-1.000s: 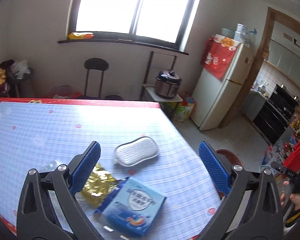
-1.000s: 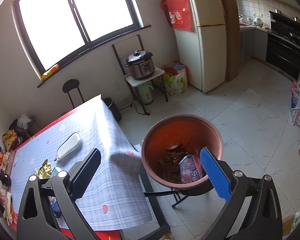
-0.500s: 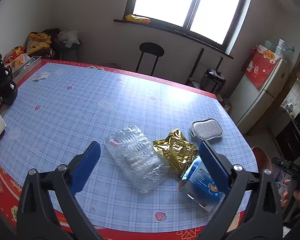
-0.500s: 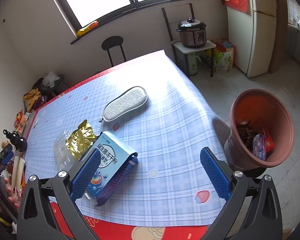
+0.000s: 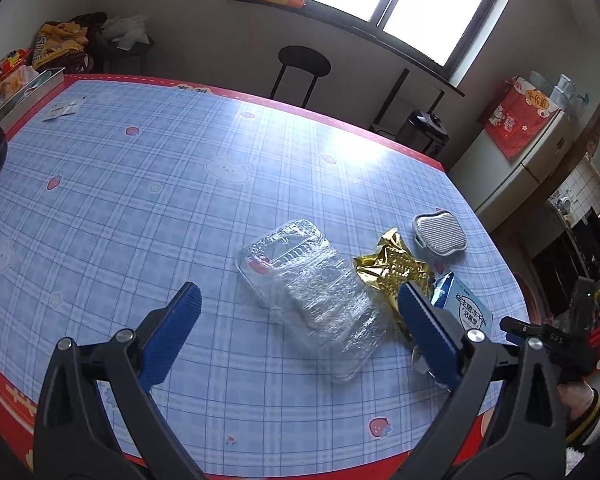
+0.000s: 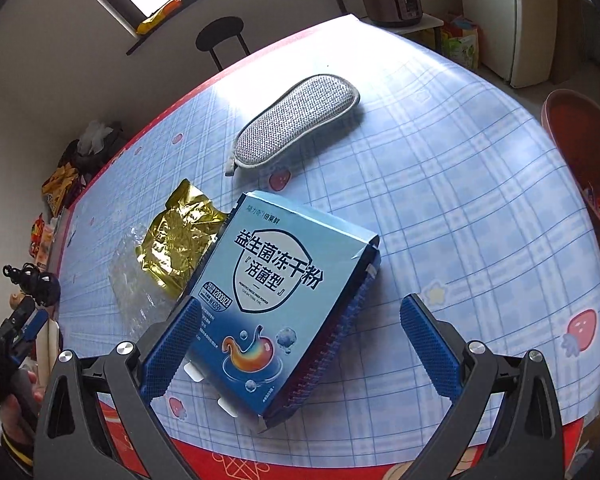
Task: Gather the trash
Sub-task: 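Close the left gripper on the gold foil bag while the right straddles the blue box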
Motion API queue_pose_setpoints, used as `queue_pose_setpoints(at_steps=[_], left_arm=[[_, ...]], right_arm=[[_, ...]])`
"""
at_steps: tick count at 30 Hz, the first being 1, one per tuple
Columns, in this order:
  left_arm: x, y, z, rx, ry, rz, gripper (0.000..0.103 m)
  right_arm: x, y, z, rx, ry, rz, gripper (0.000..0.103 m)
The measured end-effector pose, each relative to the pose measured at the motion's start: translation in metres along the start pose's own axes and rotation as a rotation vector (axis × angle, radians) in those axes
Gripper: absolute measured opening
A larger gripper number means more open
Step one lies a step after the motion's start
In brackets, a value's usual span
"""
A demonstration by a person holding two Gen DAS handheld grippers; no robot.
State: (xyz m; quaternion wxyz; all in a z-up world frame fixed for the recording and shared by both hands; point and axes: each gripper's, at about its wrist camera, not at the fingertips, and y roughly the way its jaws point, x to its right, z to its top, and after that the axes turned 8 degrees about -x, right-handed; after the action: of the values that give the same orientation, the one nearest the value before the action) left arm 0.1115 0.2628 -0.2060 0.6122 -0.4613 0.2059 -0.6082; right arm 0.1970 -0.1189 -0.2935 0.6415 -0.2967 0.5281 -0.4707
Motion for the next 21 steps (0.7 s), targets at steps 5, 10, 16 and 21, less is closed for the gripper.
queue_pose_setpoints(at_steps=[5,10,16,21], left_arm=[[0.004,0.025,0.003,-0.057,0.068,-0.043,0.097],[0.015,0.048,0.012,-0.098,0.120,-0.084,0.096],[0.045,0.086,0.031,-0.161,0.236,-0.164,0.096],[0.073,0.134,0.059,-0.260,0.318,-0.232,0.084]], right_arm=[[-0.010,0.024,-0.003,-0.031,0.030,-0.015,0.098],[-0.008,0.030,-0.006,-0.040,0.060,-0.028,0.098],[0.001,0.033,-0.010,-0.052,0.082,-0.040,0.098],[-0.001,0.040,-0.013,-0.073,0.069,-0.036,0.098]])
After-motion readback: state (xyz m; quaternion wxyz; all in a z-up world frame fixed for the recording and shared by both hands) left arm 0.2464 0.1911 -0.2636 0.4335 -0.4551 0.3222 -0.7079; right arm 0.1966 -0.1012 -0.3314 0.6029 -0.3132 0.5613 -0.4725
